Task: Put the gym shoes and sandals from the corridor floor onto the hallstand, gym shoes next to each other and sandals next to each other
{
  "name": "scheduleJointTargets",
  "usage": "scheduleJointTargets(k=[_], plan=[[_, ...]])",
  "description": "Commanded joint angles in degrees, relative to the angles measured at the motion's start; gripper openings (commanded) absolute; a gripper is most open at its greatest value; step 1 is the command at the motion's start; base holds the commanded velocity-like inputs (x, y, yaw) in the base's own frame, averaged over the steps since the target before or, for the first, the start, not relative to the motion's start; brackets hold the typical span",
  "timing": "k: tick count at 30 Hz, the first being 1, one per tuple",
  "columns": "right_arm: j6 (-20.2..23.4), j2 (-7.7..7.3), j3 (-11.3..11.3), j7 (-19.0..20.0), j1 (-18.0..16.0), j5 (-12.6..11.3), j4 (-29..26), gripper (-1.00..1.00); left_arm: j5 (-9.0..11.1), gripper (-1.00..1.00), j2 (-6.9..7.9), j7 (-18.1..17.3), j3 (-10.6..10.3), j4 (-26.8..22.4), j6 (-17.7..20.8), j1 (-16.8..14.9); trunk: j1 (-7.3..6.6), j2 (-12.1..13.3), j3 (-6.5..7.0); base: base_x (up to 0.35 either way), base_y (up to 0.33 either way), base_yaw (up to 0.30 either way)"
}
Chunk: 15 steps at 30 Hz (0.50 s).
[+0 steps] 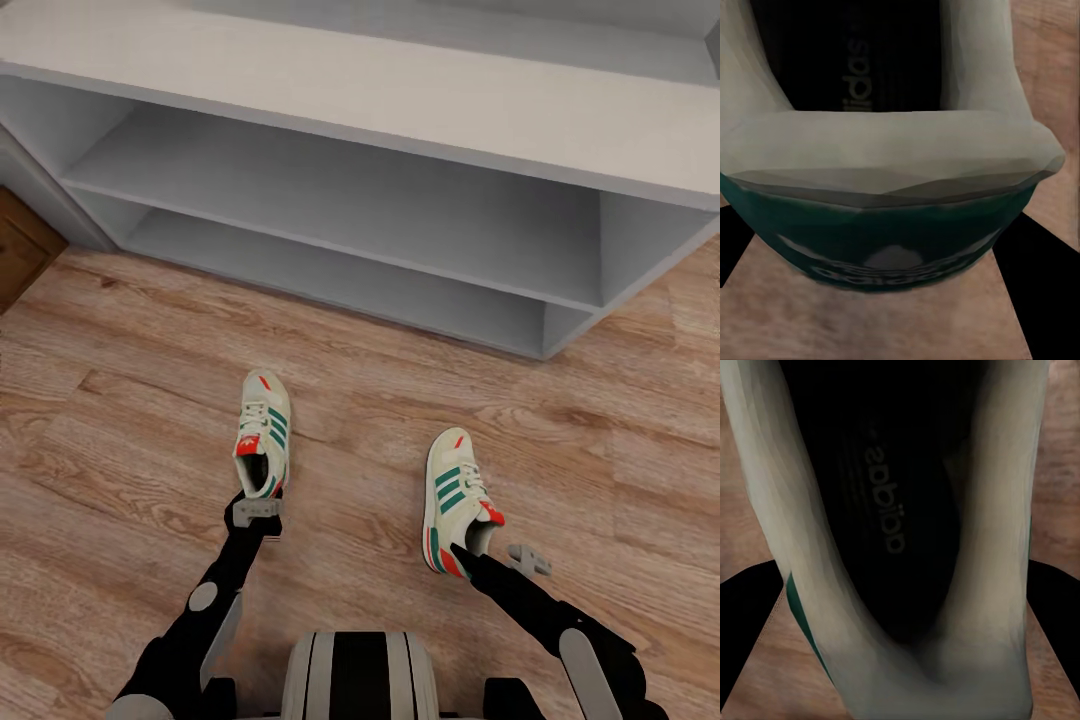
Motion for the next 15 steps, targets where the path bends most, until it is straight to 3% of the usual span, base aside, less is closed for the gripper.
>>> scheduleJointTargets(k=[1, 3, 7, 11, 12, 15], plan=[[0.3, 0.01, -0.1, 0.3, 0.0, 0.1, 0.0, -1.00, 0.3, -1.00, -0.01, -0.3, 0.0, -1.0, 1.0, 0.0, -0.03, 0.0, 0.20, 0.000, 0.000, 0.000], [0.3, 0.01, -0.1, 0.3, 0.0, 0.1, 0.0, -1.00, 0.3, -1.00, -0.01, -0.3, 0.0, -2.9, 3.2, 0.0, -0.08, 0.0, 0.64, 0.000, 0.000, 0.000], [0.3, -0.27, -0.1, 0.2, 0.0, 0.1, 0.0, -1.00, 0.2, -1.00, 0.01, -0.4, -0.1, -9.4, 11.3, 0.0, -0.19, 0.1, 1.53, 0.000, 0.000, 0.000], [0.3, -0.36, -0.1, 0.2, 0.0, 0.1, 0.0, -1.00, 0.2, -1.00, 0.06, -0.4, -0.1, -12.4, 16.8, 0.1, -0.29, 0.1, 2.42, 0.000, 0.000, 0.000], [0.3, -0.39, 0.0, 0.2, 0.0, 0.1, 0.0, -1.00, 0.2, -1.00, 0.07, -0.5, -0.1, -14.5, 20.5, 0.1, -0.31, 0.2, 2.64, 0.000, 0.000, 0.000], [0.3, -0.41, 0.0, 0.2, 0.0, 0.1, 0.0, -1.00, 0.2, -1.00, 0.03, -0.5, -0.1, -15.1, 22.1, 0.1, -0.39, 0.2, 3.30, 0.000, 0.000, 0.000]])
